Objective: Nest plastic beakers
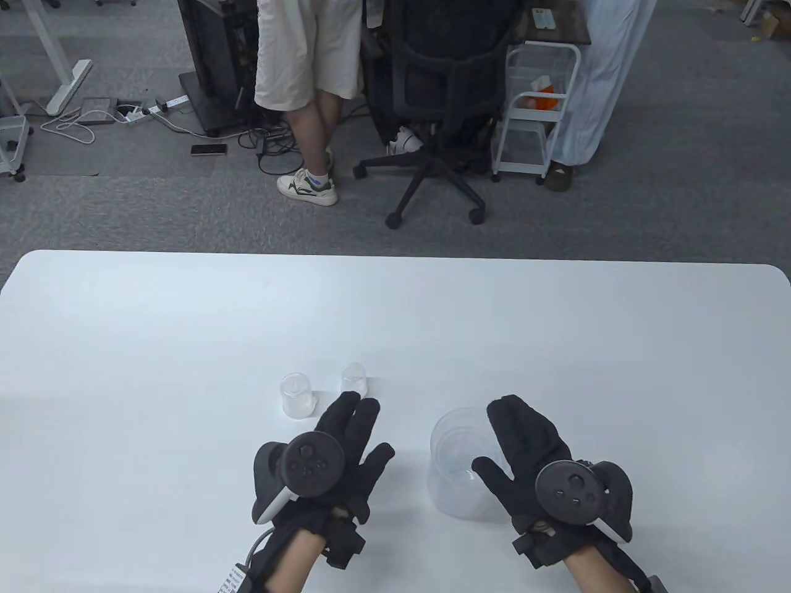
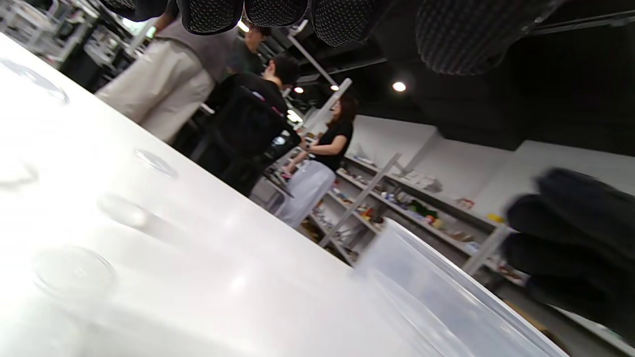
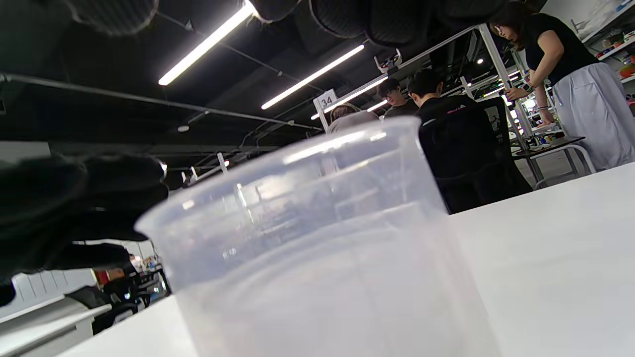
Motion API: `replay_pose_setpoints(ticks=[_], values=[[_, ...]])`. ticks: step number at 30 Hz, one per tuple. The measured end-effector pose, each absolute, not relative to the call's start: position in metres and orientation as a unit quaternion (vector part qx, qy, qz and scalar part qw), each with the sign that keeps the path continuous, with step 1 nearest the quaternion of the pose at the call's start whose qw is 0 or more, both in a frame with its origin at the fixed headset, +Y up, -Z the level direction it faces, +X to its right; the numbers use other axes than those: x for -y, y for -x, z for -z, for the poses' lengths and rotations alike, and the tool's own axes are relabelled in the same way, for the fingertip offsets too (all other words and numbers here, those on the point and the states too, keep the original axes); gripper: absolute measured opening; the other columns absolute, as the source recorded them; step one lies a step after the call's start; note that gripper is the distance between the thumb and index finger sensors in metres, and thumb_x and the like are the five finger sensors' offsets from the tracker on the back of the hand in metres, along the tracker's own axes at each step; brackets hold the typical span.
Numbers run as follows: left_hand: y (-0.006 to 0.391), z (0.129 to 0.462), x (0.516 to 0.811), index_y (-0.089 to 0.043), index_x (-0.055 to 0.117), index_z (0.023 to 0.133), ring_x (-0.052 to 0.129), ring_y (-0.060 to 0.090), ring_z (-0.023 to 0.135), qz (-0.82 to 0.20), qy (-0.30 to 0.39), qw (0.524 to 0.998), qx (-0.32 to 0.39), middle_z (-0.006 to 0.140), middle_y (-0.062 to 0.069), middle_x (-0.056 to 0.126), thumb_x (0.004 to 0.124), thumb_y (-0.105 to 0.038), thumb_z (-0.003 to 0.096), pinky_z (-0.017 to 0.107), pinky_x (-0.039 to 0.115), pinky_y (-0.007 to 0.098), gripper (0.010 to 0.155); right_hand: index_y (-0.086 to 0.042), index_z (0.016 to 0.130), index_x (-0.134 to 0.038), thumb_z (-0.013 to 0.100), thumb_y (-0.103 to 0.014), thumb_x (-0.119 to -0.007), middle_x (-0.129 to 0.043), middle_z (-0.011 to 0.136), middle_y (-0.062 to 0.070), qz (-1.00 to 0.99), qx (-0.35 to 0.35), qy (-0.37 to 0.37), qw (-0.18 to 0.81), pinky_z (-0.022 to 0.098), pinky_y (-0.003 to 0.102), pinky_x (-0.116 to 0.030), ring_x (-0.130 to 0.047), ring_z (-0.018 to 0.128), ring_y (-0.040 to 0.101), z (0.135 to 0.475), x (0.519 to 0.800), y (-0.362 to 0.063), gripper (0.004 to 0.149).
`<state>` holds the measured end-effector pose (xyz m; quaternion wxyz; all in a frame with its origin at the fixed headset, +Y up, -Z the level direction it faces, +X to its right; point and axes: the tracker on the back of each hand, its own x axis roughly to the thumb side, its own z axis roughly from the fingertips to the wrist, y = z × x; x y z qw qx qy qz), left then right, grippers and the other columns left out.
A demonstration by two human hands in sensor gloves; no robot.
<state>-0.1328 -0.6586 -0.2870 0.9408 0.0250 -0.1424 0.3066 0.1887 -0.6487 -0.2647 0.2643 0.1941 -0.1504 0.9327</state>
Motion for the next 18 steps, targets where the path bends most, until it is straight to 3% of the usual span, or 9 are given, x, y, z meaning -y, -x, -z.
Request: replay_pose_setpoints(ticks=[8, 18], values=[[0.168, 0.321, 0.658, -0.018, 0.046, 0.107, 0.047, 0.053, 0.104, -0.261, -0.02, 0.963, 0.066, 0.114, 0.019, 0.034, 0.067, -0.05, 0.0478, 0.07, 0.051, 0.066, 0.07, -0.013, 0.105, -0.045, 0.048, -0.06, -0.066, -0.048, 0.114, 0.02, -0.903, 0.164, -0.18, 0.354, 0.067, 0.062, -0.054, -0.059, 0.097, 0.047, 0.249, 0.657, -0.219, 0.076], [0.18, 0.366, 0.678, -0.018, 0.046, 0.106, 0.045, 0.053, 0.104, -0.182, 0.012, 0.983, 0.0, 0.113, 0.018, 0.032, 0.067, -0.047, 0.0476, 0.07, 0.051, 0.066, 0.069, -0.012, 0.105, -0.045, 0.049, -0.06, -0.066, -0.049, 0.113, 0.02, -0.872, 0.169, -0.161, 0.429, 0.066, 0.062, -0.054, -0.06, 0.096, 0.047, 0.235, 0.673, -0.238, 0.077]])
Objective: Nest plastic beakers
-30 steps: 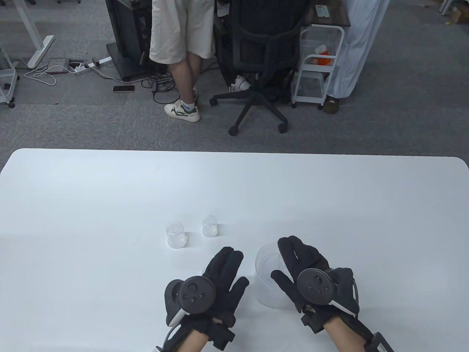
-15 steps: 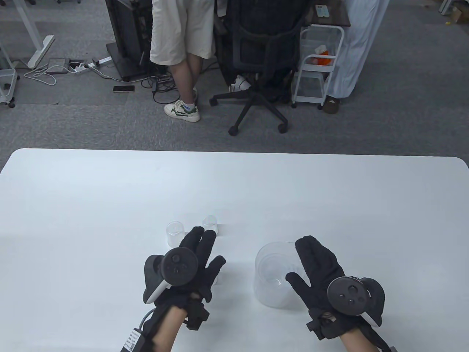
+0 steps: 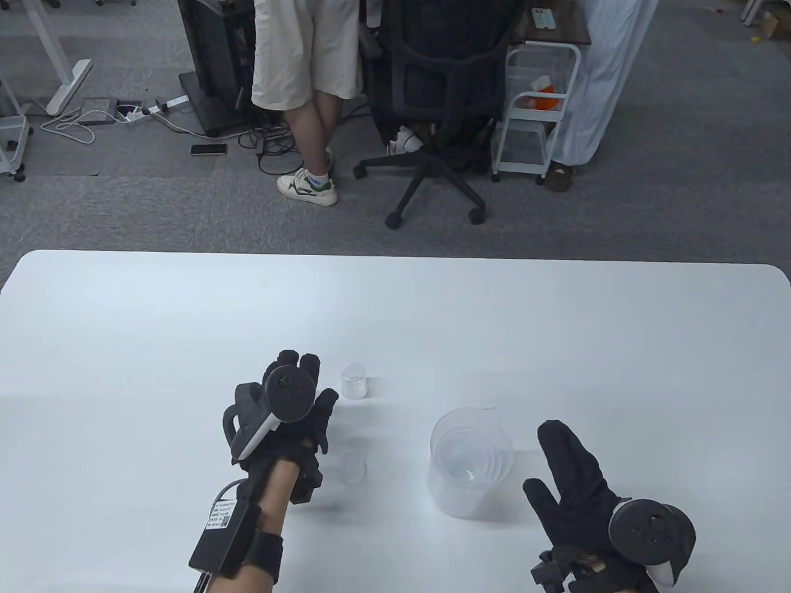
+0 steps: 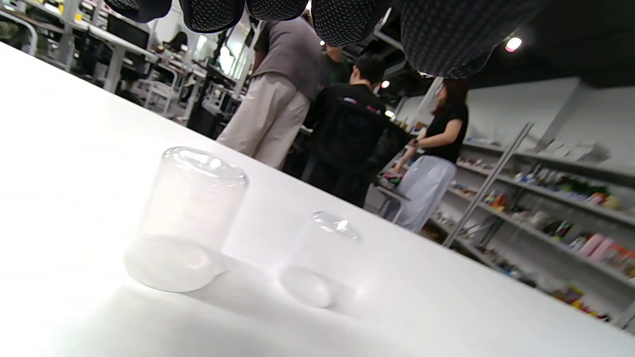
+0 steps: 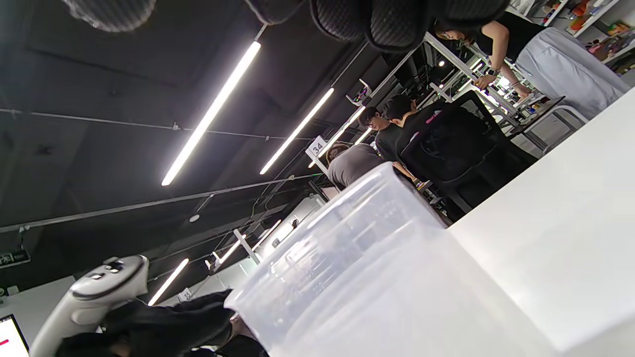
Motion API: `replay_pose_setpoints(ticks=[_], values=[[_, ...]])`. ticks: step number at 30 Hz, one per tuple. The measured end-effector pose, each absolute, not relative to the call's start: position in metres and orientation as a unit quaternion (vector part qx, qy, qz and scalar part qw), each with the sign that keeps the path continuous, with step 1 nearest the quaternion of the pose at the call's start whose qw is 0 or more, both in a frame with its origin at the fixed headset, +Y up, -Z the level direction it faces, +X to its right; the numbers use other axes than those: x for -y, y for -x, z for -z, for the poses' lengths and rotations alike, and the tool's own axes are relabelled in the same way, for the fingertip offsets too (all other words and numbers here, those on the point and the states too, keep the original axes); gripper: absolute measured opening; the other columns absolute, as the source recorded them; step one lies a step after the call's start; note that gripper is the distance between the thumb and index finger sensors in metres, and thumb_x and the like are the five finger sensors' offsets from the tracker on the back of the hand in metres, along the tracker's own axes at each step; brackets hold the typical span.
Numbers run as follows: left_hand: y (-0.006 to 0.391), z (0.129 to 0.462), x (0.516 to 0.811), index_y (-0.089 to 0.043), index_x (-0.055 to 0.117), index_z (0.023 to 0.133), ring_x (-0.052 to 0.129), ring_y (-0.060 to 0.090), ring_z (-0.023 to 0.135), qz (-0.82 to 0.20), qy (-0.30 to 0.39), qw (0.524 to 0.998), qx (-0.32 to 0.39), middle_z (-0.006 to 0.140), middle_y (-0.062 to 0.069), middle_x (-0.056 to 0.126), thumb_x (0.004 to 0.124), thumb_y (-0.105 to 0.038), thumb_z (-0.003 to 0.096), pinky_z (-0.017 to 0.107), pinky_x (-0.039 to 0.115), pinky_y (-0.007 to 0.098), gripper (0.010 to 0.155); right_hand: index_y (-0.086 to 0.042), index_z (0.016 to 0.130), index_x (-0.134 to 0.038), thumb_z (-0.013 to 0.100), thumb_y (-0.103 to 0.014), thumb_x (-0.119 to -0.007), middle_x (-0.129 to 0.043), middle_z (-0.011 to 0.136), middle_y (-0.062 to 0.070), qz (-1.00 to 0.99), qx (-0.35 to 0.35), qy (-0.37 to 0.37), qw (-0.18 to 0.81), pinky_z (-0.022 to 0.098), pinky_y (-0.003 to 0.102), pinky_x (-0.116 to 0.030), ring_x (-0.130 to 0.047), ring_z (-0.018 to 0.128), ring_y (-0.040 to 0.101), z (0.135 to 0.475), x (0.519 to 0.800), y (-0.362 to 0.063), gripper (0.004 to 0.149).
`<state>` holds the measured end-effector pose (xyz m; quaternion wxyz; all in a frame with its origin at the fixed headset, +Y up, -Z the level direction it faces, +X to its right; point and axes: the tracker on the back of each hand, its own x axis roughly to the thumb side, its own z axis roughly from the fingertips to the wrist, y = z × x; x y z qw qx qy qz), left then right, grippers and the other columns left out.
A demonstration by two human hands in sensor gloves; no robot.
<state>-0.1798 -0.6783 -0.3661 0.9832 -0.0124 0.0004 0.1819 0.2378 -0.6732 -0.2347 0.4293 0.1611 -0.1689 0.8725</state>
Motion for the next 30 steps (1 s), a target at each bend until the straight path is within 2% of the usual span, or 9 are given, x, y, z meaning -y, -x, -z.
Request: replay_pose_setpoints(ticks=[7, 12, 14, 17, 23, 30], values=[[0.184, 0.398, 0.706, -0.02, 0.043, 0.107, 0.042, 0.053, 0.104, -0.149, 0.062, 0.986, -0.042, 0.114, 0.016, 0.029, 0.064, -0.045, 0.0482, 0.07, 0.052, 0.065, 0.067, -0.012, 0.104, -0.045, 0.049, -0.06, -0.066, -0.049, 0.113, 0.021, -0.869, 0.165, -0.151, 0.441, 0.066, 0.062, -0.054, -0.06, 0.095, 0.047, 0.232, 0.679, -0.241, 0.076], [0.189, 0.411, 0.733, -0.025, 0.034, 0.107, 0.03, 0.055, 0.106, -0.122, 0.124, 0.982, -0.077, 0.114, 0.013, 0.019, 0.062, -0.05, 0.0478, 0.071, 0.046, 0.067, 0.07, -0.012, 0.104, -0.045, 0.049, -0.059, -0.066, -0.05, 0.113, 0.021, -0.874, 0.156, -0.153, 0.435, 0.066, 0.062, -0.054, -0.06, 0.095, 0.047, 0.234, 0.683, -0.239, 0.076], [0.191, 0.413, 0.741, -0.026, 0.034, 0.107, 0.032, 0.055, 0.105, -0.116, 0.136, 0.981, -0.08, 0.114, 0.013, 0.019, 0.062, -0.05, 0.0477, 0.071, 0.047, 0.066, 0.07, -0.012, 0.104, -0.045, 0.049, -0.059, -0.066, -0.049, 0.113, 0.021, -0.874, 0.153, -0.153, 0.435, 0.066, 0.063, -0.054, -0.06, 0.095, 0.047, 0.235, 0.684, -0.238, 0.076], [0.192, 0.414, 0.747, -0.029, 0.031, 0.106, 0.04, 0.055, 0.104, -0.116, 0.125, 0.982, -0.079, 0.114, 0.013, 0.023, 0.062, -0.048, 0.0478, 0.07, 0.053, 0.064, 0.069, -0.012, 0.104, -0.045, 0.049, -0.059, -0.066, -0.049, 0.113, 0.021, -0.875, 0.151, -0.152, 0.435, 0.066, 0.063, -0.054, -0.06, 0.095, 0.047, 0.235, 0.684, -0.238, 0.076], [0.19, 0.416, 0.747, -0.023, 0.038, 0.104, 0.064, 0.046, 0.099, -0.12, 0.097, 0.985, -0.075, 0.111, 0.017, 0.037, 0.066, -0.041, 0.0474, 0.068, 0.065, 0.055, 0.066, -0.012, 0.104, -0.045, 0.049, -0.059, -0.066, -0.049, 0.113, 0.021, -0.877, 0.145, -0.151, 0.432, 0.066, 0.063, -0.054, -0.06, 0.096, 0.047, 0.237, 0.686, -0.236, 0.076], [0.188, 0.41, 0.747, -0.02, 0.04, 0.104, 0.069, 0.046, 0.095, -0.128, 0.074, 0.987, -0.061, 0.109, 0.019, 0.042, 0.066, -0.039, 0.0469, 0.066, 0.067, 0.053, 0.065, -0.012, 0.104, -0.045, 0.049, -0.059, -0.066, -0.049, 0.113, 0.021, -0.879, 0.144, -0.147, 0.43, 0.066, 0.063, -0.054, -0.06, 0.096, 0.047, 0.236, 0.686, -0.236, 0.076]])
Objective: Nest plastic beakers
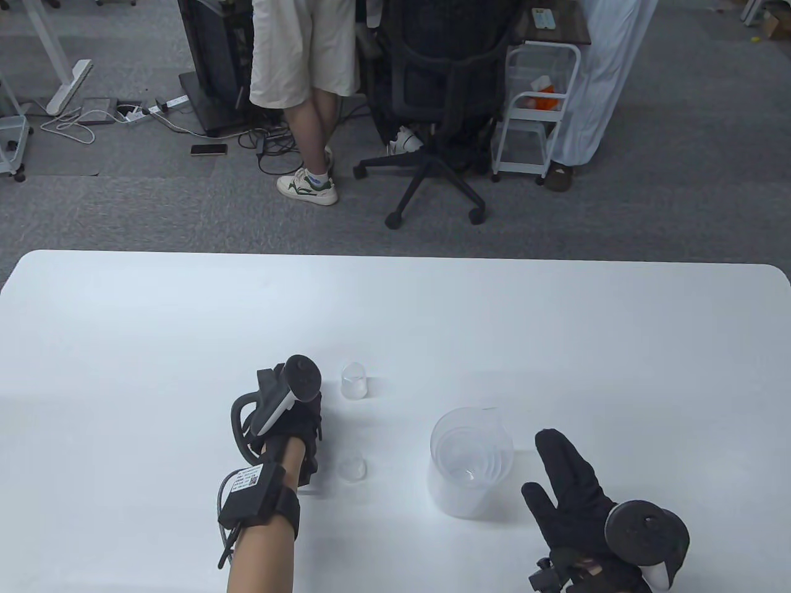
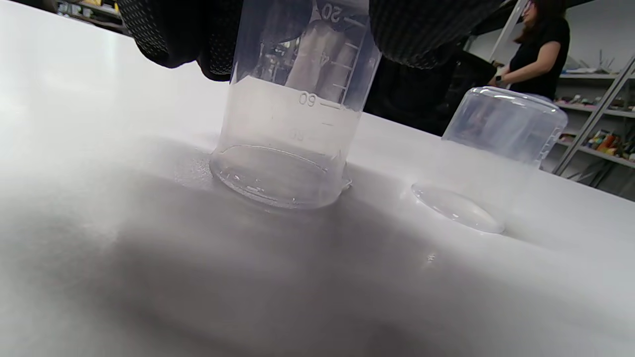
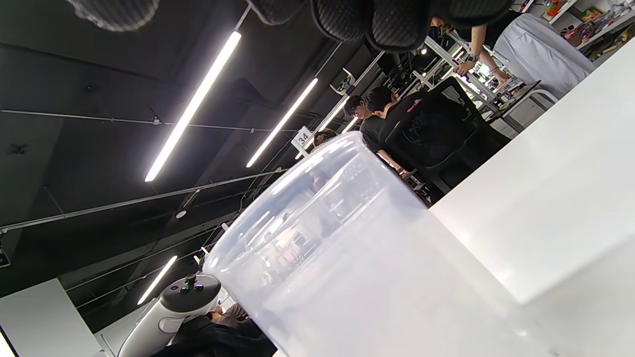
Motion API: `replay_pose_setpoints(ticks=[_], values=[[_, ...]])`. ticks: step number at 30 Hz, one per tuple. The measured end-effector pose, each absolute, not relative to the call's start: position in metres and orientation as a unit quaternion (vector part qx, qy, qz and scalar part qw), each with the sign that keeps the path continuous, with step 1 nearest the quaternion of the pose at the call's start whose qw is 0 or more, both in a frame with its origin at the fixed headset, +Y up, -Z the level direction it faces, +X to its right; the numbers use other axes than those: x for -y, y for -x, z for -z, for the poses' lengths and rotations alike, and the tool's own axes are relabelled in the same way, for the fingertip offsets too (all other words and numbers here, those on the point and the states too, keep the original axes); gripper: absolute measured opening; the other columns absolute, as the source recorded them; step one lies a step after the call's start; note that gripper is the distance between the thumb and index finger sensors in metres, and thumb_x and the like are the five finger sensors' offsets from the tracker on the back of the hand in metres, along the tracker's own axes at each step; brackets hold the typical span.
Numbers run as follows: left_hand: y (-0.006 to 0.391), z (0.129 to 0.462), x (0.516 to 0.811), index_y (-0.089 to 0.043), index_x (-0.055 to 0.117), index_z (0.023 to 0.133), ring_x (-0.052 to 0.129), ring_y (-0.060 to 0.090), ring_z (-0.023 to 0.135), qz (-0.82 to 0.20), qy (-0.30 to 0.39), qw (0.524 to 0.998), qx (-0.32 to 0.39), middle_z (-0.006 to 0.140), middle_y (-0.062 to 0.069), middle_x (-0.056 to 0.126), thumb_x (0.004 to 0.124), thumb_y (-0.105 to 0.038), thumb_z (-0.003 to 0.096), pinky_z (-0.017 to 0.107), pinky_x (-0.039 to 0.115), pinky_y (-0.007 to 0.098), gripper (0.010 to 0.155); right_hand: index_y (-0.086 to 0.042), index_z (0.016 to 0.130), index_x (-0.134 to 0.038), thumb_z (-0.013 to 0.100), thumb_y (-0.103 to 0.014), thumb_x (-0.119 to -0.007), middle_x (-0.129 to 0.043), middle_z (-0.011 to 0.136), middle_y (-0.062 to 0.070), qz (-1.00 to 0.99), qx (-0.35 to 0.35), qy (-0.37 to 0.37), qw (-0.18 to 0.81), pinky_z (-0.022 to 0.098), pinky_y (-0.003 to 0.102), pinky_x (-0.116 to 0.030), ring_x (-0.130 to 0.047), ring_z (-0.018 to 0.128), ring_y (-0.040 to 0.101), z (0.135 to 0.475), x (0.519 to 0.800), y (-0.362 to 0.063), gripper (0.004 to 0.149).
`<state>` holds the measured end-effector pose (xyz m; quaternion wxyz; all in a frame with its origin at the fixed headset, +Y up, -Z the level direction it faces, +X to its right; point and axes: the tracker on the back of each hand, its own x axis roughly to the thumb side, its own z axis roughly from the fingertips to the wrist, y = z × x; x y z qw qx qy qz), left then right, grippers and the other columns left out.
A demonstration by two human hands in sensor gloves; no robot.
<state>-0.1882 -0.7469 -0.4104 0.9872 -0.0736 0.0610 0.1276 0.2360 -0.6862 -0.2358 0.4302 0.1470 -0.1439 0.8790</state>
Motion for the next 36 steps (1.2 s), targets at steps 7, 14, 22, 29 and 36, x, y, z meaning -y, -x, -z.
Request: replay_pose_setpoints(ticks=[7, 14, 22, 29, 36], values=[[0.188, 0.392, 0.723, -0.019, 0.038, 0.105, 0.068, 0.046, 0.095, -0.18, 0.017, 0.983, -0.035, 0.109, 0.019, 0.041, 0.065, -0.04, 0.0471, 0.066, 0.067, 0.052, 0.066, -0.011, 0.104, -0.045, 0.049, -0.059, -0.066, -0.05, 0.113, 0.021, -0.879, 0.143, -0.146, 0.43, 0.065, 0.063, -0.054, -0.06, 0.095, 0.047, 0.236, 0.687, -0.235, 0.076], [0.179, 0.36, 0.692, -0.019, 0.039, 0.105, 0.069, 0.047, 0.095, -0.295, -0.048, 0.954, 0.009, 0.109, 0.02, 0.042, 0.062, -0.04, 0.0477, 0.066, 0.068, 0.052, 0.066, -0.011, 0.104, -0.045, 0.049, -0.059, -0.066, -0.05, 0.112, 0.021, -0.874, 0.139, -0.153, 0.439, 0.065, 0.062, -0.054, -0.061, 0.094, 0.047, 0.237, 0.688, -0.231, 0.076], [0.15, 0.32, 0.668, -0.017, 0.039, 0.106, 0.07, 0.048, 0.094, -0.412, -0.076, 0.904, 0.08, 0.109, 0.021, 0.042, 0.06, -0.039, 0.0484, 0.065, 0.069, 0.052, 0.065, -0.012, 0.104, -0.043, 0.049, -0.058, -0.066, -0.048, 0.113, 0.021, -0.873, 0.143, -0.178, 0.431, 0.066, 0.063, -0.054, -0.059, 0.095, 0.047, 0.235, 0.68, -0.218, 0.076], [0.125, 0.294, 0.661, -0.016, 0.037, 0.106, 0.069, 0.049, 0.095, -0.51, -0.048, 0.848, 0.139, 0.109, 0.022, 0.04, 0.057, -0.039, 0.0495, 0.066, 0.069, 0.053, 0.065, -0.012, 0.105, -0.041, 0.049, -0.058, -0.067, -0.044, 0.114, 0.024, -0.869, 0.146, -0.197, 0.429, 0.066, 0.063, -0.054, -0.056, 0.097, 0.05, 0.235, 0.669, -0.207, 0.077], [0.099, 0.276, 0.667, -0.015, 0.035, 0.107, 0.068, 0.049, 0.095, -0.629, 0.02, 0.754, 0.188, 0.11, 0.023, 0.039, 0.055, -0.039, 0.0504, 0.066, 0.069, 0.052, 0.064, -0.014, 0.106, -0.035, 0.05, -0.059, -0.066, -0.04, 0.115, 0.025, -0.861, 0.147, -0.243, 0.423, 0.066, 0.064, -0.053, -0.053, 0.099, 0.051, 0.228, 0.652, -0.179, 0.079]])
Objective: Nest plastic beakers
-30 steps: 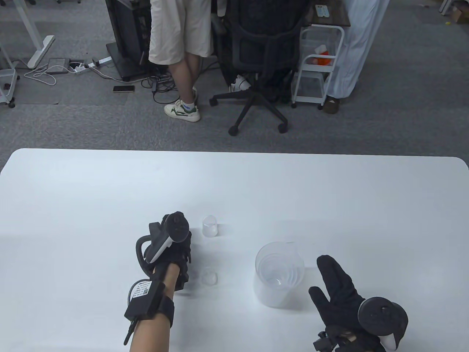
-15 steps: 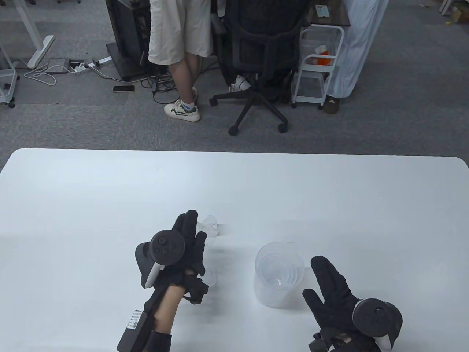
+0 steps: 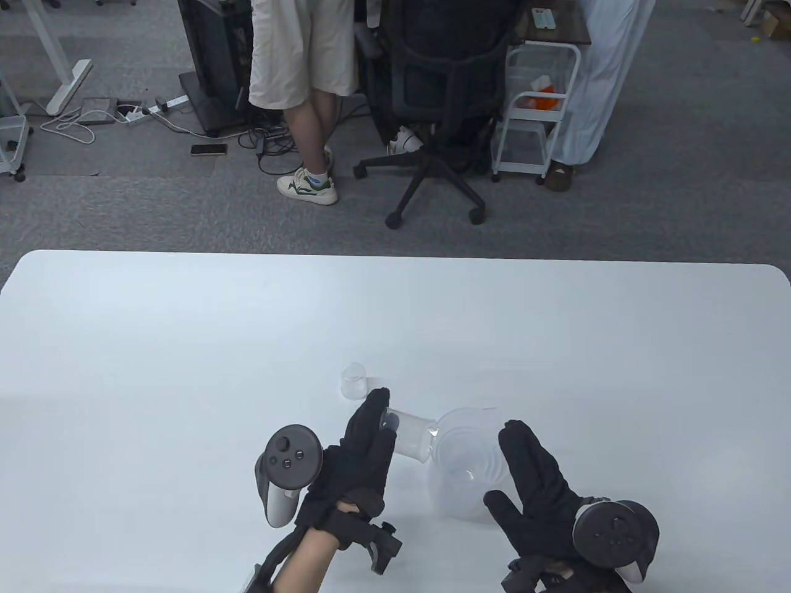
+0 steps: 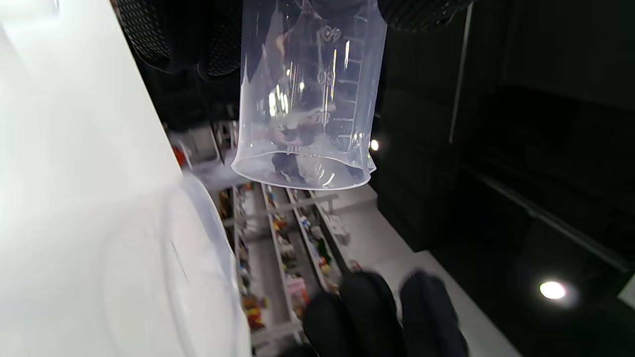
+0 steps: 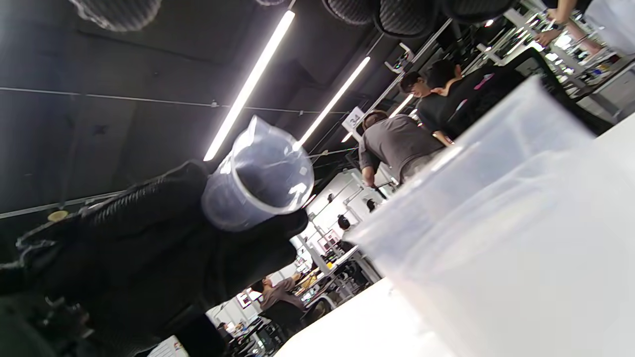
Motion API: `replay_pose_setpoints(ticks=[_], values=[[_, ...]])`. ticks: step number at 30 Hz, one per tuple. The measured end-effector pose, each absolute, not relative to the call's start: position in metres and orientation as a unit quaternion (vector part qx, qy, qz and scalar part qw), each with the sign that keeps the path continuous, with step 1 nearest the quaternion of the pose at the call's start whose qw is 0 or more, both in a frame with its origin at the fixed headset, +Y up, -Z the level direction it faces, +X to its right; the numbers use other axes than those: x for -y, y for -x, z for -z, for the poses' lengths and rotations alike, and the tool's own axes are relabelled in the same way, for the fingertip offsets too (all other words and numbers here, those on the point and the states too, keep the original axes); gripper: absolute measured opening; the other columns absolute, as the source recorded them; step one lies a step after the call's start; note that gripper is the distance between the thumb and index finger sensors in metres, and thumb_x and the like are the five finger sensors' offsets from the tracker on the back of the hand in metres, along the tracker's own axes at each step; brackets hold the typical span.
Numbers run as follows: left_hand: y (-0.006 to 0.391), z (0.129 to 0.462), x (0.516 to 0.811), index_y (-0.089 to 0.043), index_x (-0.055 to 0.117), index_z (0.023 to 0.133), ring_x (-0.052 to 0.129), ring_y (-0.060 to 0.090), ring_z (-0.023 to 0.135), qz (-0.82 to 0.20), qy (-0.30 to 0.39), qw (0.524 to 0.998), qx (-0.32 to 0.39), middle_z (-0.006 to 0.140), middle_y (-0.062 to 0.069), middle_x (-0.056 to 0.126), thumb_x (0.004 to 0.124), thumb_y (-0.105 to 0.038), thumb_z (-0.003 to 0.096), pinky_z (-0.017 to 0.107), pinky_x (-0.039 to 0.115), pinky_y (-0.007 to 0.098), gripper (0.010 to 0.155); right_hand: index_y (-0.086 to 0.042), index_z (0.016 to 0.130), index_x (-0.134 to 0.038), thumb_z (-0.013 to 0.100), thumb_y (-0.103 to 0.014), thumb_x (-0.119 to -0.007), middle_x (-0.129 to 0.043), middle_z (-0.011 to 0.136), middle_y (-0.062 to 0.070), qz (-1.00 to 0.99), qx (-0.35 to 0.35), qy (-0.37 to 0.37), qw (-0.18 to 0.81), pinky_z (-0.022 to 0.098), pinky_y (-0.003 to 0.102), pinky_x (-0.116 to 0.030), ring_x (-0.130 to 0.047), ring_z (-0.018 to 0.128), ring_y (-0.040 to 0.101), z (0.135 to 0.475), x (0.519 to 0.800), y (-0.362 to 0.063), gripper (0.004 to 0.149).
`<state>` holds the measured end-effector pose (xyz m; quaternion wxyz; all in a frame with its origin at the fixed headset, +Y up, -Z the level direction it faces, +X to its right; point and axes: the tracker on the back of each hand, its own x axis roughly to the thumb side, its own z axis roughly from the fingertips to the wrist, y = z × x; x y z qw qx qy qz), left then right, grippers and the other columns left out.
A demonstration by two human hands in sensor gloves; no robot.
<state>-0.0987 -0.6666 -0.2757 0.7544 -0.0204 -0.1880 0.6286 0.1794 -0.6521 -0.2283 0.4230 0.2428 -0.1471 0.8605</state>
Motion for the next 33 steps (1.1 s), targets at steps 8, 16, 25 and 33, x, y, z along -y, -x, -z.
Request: replay_pose_setpoints(ticks=[8, 16, 25, 33], values=[[0.074, 0.261, 0.671, -0.015, 0.032, 0.107, 0.069, 0.048, 0.096, -0.698, 0.085, 0.674, 0.225, 0.11, 0.023, 0.038, 0.051, -0.04, 0.0512, 0.067, 0.069, 0.051, 0.065, -0.011, 0.105, -0.025, 0.05, -0.059, -0.066, -0.036, 0.115, 0.027, -0.858, 0.147, -0.266, 0.414, 0.066, 0.064, -0.053, -0.051, 0.1, 0.053, 0.224, 0.642, -0.151, 0.084], [0.064, 0.255, 0.679, -0.013, 0.029, 0.107, 0.068, 0.048, 0.097, -0.724, 0.123, 0.637, 0.236, 0.11, 0.024, 0.038, 0.05, -0.041, 0.0516, 0.068, 0.069, 0.052, 0.065, -0.007, 0.104, -0.029, 0.051, -0.053, -0.067, -0.049, 0.111, 0.027, -0.862, 0.174, -0.257, 0.401, 0.062, 0.06, -0.063, -0.069, 0.091, 0.049, 0.222, 0.642, -0.145, 0.08], [0.065, 0.252, 0.679, -0.013, 0.035, 0.107, 0.07, 0.049, 0.095, -0.651, 0.052, 0.716, 0.245, 0.11, 0.023, 0.044, 0.055, -0.045, 0.0511, 0.064, 0.07, 0.054, 0.067, -0.008, 0.103, -0.041, 0.05, -0.052, -0.071, -0.062, 0.106, 0.021, -0.86, 0.185, -0.249, 0.405, 0.057, 0.052, -0.072, -0.083, 0.08, 0.036, 0.225, 0.639, -0.15, 0.075], [0.071, 0.25, 0.682, -0.014, 0.037, 0.107, 0.061, 0.053, 0.098, -0.587, -0.002, 0.775, 0.235, 0.111, 0.022, 0.041, 0.058, -0.051, 0.0502, 0.064, 0.065, 0.06, 0.071, -0.008, 0.103, -0.044, 0.049, -0.052, -0.072, -0.062, 0.107, 0.02, -0.872, 0.177, -0.25, 0.382, 0.057, 0.051, -0.073, -0.085, 0.078, 0.035, 0.231, 0.636, -0.149, 0.075]])
